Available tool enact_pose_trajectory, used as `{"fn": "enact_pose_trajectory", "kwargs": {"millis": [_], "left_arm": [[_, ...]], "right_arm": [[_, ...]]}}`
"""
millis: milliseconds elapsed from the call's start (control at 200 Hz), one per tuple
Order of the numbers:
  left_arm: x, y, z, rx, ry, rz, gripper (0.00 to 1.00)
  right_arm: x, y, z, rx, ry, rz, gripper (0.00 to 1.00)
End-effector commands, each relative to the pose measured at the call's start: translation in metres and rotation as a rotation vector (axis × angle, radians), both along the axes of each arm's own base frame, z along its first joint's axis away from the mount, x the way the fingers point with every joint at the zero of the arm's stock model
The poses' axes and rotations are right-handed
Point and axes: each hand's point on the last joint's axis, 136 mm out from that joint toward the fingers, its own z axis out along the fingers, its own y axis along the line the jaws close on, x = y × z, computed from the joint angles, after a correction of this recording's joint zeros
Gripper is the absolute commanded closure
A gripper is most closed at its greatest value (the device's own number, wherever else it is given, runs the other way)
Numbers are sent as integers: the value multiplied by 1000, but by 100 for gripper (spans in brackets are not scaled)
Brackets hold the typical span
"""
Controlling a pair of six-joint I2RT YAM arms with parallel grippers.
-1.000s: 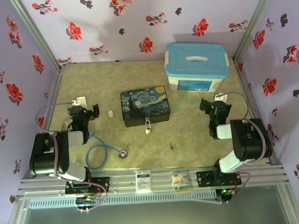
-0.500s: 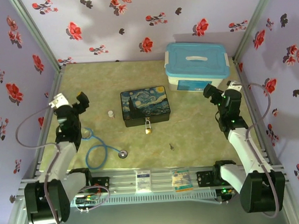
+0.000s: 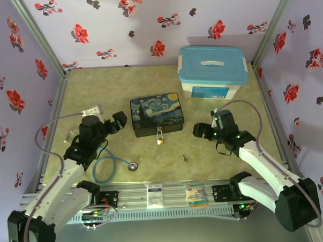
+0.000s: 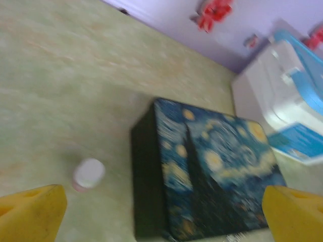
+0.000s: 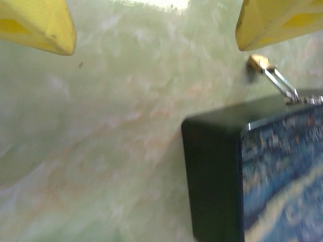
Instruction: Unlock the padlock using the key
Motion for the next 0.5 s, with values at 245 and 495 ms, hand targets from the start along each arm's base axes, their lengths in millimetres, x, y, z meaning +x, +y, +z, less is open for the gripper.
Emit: {"fn": "enact_pose_trajectory", "kwargs": {"millis": [245, 495], "left_arm": [[-34, -69, -15, -93, 111, -105, 0], [-54, -118, -23, -83, 151, -231, 0]], "right_arm": [[-66, 37, -59, -77, 149, 148, 40], [-71, 56, -70, -152, 146, 224, 48]]}}
